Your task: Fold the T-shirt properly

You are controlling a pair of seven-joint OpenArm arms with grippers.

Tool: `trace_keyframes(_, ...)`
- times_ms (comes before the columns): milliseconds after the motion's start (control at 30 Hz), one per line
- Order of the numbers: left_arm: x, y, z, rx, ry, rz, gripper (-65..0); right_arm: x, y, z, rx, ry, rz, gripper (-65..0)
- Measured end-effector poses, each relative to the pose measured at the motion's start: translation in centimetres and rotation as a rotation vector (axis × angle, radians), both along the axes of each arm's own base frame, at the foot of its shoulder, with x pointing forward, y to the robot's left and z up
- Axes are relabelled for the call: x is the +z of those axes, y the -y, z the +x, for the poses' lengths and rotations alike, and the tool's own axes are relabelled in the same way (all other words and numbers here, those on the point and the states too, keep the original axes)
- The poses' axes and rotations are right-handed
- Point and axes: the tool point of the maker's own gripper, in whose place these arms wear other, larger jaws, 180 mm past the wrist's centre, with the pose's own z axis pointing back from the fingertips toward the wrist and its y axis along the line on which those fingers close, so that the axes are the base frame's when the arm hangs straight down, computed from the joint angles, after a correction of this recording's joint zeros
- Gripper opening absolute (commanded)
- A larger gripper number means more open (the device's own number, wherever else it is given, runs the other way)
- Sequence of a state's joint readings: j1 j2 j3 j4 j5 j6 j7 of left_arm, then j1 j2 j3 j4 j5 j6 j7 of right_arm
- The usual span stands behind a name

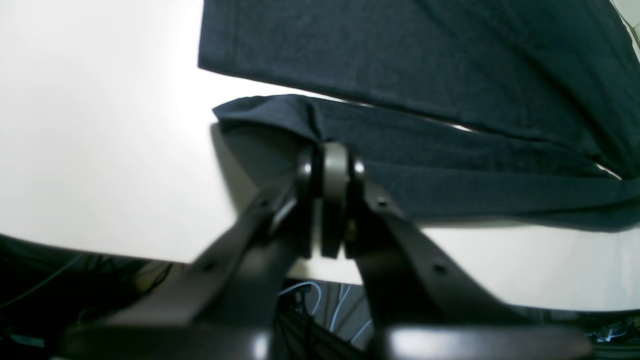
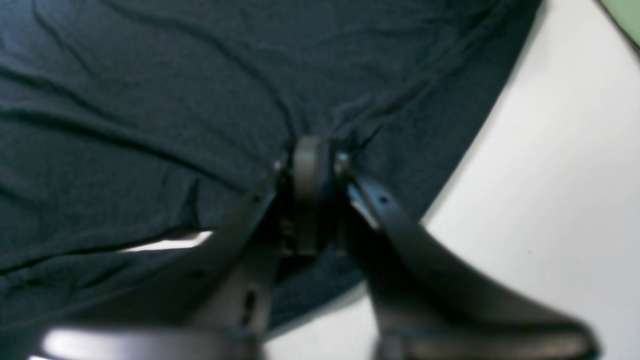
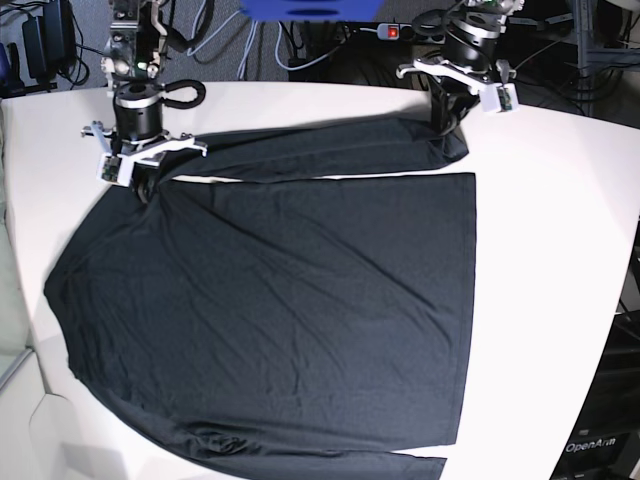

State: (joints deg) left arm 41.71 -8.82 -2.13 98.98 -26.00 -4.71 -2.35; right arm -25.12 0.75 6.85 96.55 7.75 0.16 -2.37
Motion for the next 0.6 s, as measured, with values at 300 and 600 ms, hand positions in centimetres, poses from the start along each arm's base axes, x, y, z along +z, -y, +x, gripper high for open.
trace_keyframes(300,0.0,0.0,0.0,0.001,-0.001,-0.001,-65.0,-0.7,-0.5,-0.9,-0.014,-0.021,0.023,-35.8)
trace_keyframes(600,0.0,0.0,0.0,0.001,-0.001,-0.001,-65.0,-1.8,-0.7,-0.9,-0.013,-0.046,0.032,-35.7)
